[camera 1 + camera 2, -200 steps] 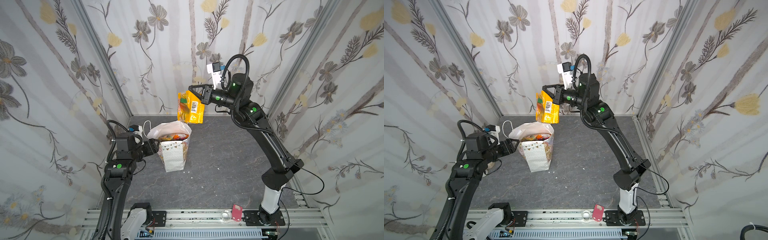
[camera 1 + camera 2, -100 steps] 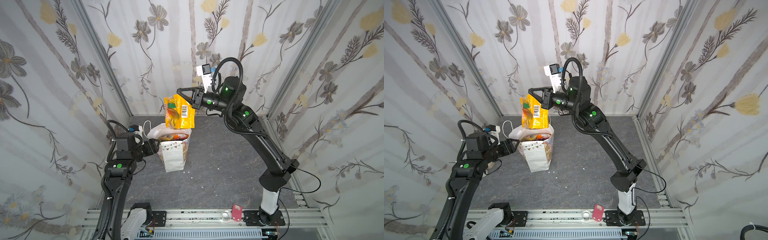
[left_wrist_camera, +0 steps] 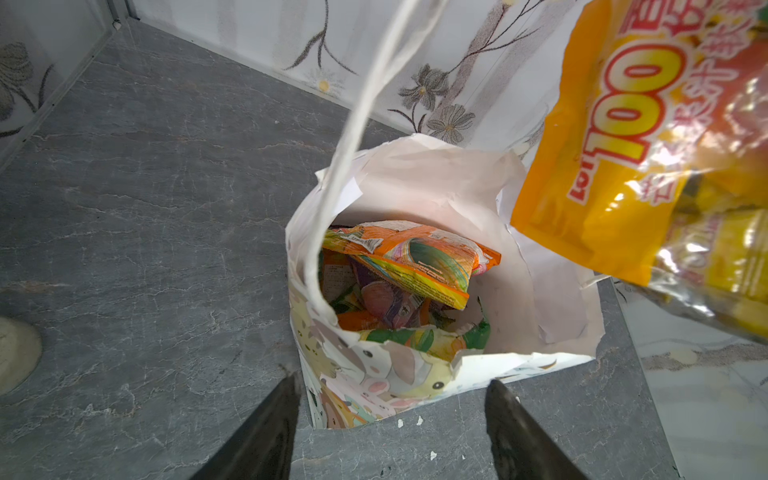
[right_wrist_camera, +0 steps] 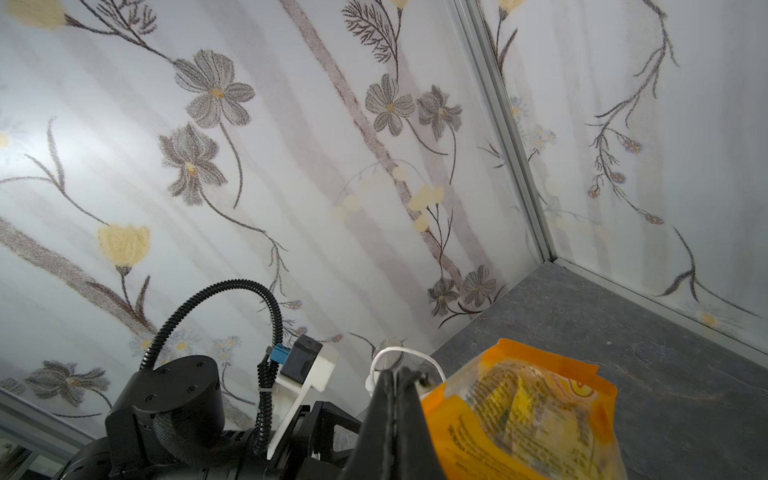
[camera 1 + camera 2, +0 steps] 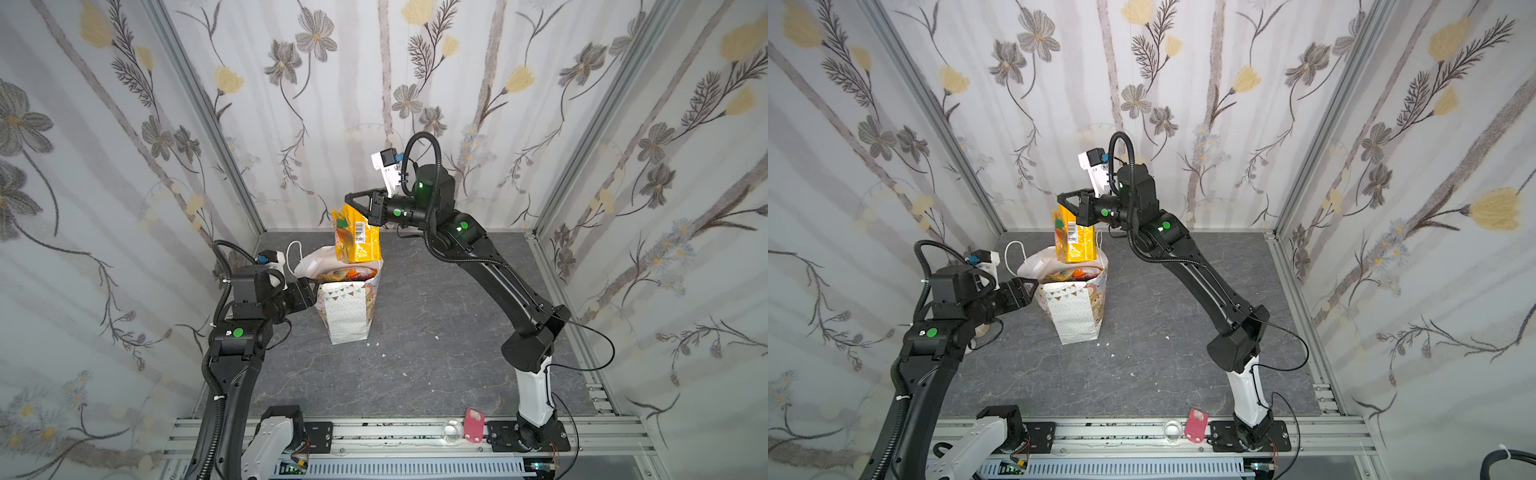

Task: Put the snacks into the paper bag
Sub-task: 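Lower the yellow packet into the bag held by the left gripper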

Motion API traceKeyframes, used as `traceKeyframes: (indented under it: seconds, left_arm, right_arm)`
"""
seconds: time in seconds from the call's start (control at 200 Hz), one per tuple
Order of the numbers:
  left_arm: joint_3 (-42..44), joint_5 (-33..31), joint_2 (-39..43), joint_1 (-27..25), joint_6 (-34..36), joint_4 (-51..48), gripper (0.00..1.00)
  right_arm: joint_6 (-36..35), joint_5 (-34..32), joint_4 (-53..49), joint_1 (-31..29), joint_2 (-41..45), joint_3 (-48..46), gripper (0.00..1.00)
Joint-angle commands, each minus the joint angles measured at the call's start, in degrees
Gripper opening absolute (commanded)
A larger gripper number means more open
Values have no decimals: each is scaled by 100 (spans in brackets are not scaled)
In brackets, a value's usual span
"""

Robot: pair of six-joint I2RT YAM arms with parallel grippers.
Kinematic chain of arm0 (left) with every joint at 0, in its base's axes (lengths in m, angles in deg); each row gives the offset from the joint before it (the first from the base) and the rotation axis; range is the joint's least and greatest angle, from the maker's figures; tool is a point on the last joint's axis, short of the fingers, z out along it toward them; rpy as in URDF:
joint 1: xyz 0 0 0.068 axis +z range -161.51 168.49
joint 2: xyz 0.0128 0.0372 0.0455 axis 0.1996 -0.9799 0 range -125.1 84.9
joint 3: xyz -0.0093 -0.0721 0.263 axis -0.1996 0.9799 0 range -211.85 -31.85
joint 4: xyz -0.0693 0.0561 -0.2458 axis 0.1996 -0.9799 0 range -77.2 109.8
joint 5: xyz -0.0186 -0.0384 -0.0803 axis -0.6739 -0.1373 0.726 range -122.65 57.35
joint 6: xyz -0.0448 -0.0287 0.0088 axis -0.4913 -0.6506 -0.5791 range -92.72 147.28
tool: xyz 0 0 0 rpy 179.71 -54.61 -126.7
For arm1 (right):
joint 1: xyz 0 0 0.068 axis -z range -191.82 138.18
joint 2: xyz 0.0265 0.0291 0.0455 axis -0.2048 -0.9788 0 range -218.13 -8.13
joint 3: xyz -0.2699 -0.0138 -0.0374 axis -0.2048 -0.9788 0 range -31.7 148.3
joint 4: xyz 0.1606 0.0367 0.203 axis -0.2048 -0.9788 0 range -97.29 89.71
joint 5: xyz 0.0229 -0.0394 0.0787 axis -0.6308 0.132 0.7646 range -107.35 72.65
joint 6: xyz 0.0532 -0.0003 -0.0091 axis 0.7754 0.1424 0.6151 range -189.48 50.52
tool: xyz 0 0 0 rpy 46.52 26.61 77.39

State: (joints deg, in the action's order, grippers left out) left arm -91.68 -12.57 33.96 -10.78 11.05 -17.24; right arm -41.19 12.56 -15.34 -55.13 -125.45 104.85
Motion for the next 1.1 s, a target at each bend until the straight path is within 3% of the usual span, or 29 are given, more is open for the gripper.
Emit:
traceKeyframes:
  seconds: [0.0,0.225,0.59,0.979,1.094]
  left_arm:
    - [-2,-85,-6,5,76,90,70]
    - [12,-118,1,6,109,89,70]
    - [8,-109,-63,8,137,137,70]
    - [-116,-97,-84,6,155,126,70]
    - [-135,-96,-92,4,155,121,70]
  right_arm:
    - [-148,370,481,7,-133,47,0]
    - [-73,1029,697,13,-542,121,0]
    - [877,2216,1487,11,-1082,123,0]
    - [-233,921,-305,138,-1083,126,0]
    - [-448,521,-619,137,-998,126,7]
